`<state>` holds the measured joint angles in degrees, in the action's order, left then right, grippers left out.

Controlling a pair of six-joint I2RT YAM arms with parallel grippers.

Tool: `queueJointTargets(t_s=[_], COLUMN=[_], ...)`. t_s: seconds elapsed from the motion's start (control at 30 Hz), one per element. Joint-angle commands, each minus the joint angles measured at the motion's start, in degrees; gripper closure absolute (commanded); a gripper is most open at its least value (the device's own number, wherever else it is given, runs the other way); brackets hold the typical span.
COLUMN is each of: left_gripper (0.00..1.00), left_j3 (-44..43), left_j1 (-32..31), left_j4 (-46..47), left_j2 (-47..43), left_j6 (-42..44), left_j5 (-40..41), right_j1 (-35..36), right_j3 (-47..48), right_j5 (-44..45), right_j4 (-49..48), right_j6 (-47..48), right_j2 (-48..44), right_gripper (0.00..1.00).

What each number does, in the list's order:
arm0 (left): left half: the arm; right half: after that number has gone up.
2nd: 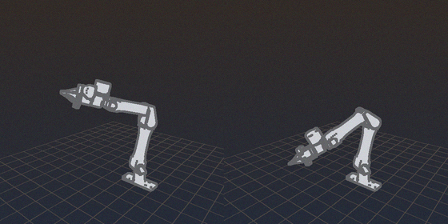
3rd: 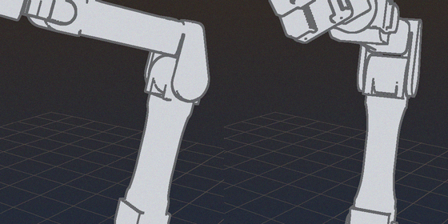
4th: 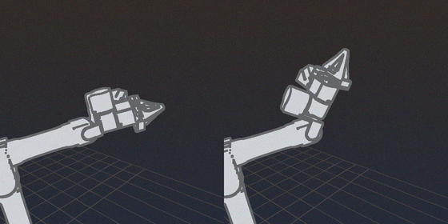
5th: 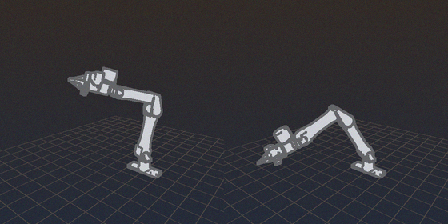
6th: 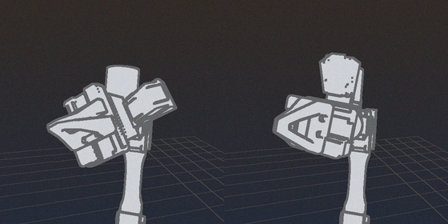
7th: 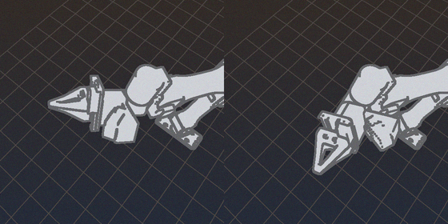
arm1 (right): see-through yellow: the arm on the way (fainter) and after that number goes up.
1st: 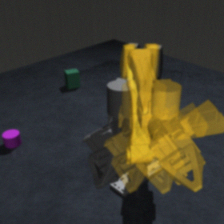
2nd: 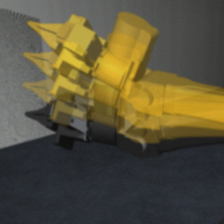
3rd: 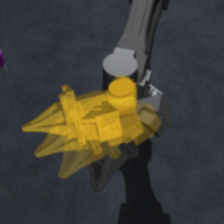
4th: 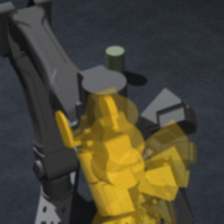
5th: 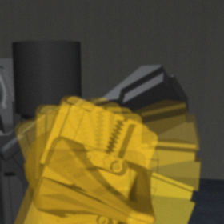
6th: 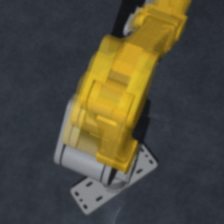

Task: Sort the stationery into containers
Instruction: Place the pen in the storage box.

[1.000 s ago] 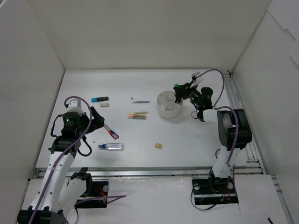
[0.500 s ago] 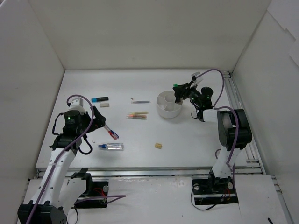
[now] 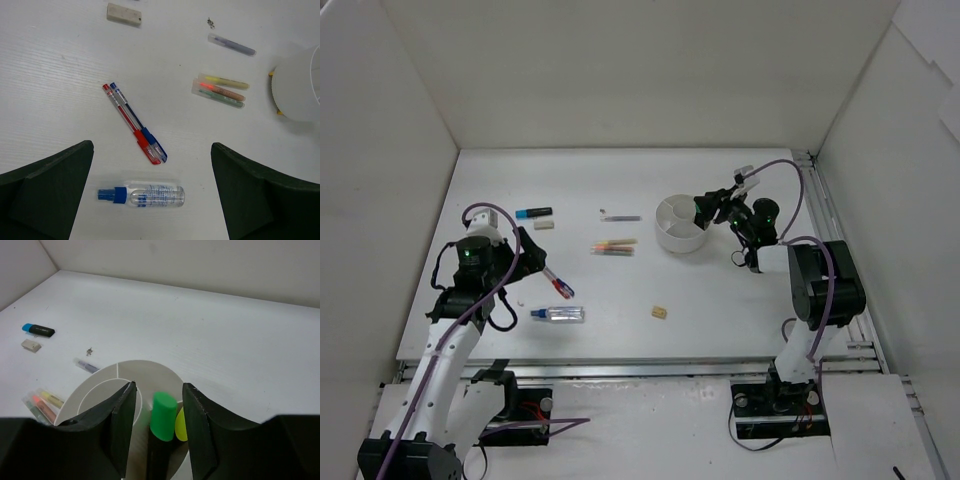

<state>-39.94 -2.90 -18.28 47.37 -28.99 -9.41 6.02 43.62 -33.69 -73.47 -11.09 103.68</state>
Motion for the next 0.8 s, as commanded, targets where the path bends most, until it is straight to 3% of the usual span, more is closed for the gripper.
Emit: queueJointTargets(t_s=[0.0, 0.13, 0.17, 0.23, 0.3, 0.37, 0.4, 0.5, 0.53, 0.57, 0.77], left_gripper=[0.01, 0.01, 0.01, 0.01, 0.01, 0.01, 0.01, 0.01, 0.01, 0.01, 0.01], left_j3=[-3.3, -3.3, -3.5, -3.8, -5.1, -6.9, -9.3, -13.7, -14.5, -16.5, -24.6], left_j1=[0.3, 0.3, 0.3, 0.3, 0.3, 0.3, 0.3, 0.3, 0.3, 1.0, 5.0], left_j4=[3.9, 4.0, 3.8, 3.8, 2.7, 0.2, -0.8, -3.2, -3.5, -4.0, -7.3], left_j2=[-0.1, -0.1, 0.0, 0.4, 1.7, 4.4, 5.4, 12.4, 13.5, 15.2, 28.8], left_j6=[-0.1, -0.7, -0.8, -1.3, -2.8, -4.2, -4.7, -6.3, -6.8, -7.3, -14.9], left_j5=[-0.3, -0.2, -0.1, 1.1, 3.0, 6.1, 6.9, 8.1, 8.1, 8.0, 7.7], right_j1=[-0.1, -0.1, 0.0, -0.1, -0.2, -0.4, -0.3, 2.7, 4.0, 5.9, 17.3], right_j3=[-0.6, -1.8, -2.0, -2.4, -2.4, -1.9, -1.5, 2.5, 2.8, 3.3, 10.8], right_j5=[0.2, 0.8, 0.7, 0.9, 2.1, 2.9, 2.9, 6.6, 6.6, 11.6, 43.1], right_j4=[-25.1, -25.1, -25.1, -25.1, -24.9, -22.0, -18.9, 4.9, 5.0, 13.8, 43.9], right_j6=[0.6, 0.3, 0.3, -0.2, -2.9, -6.6, -7.2, 0.1, 0.2, 6.8, 17.8], right_j2=[-5.1, -7.1, -7.7, -8.7, -10.2, -12.7, -13.8, -20.9, -22.5, -23.9, -28.8], right_gripper=[0.60, 0.60, 0.43, 0.40, 0.28, 0.02, 0.02, 0.02, 0.02, 0.02, 0.02])
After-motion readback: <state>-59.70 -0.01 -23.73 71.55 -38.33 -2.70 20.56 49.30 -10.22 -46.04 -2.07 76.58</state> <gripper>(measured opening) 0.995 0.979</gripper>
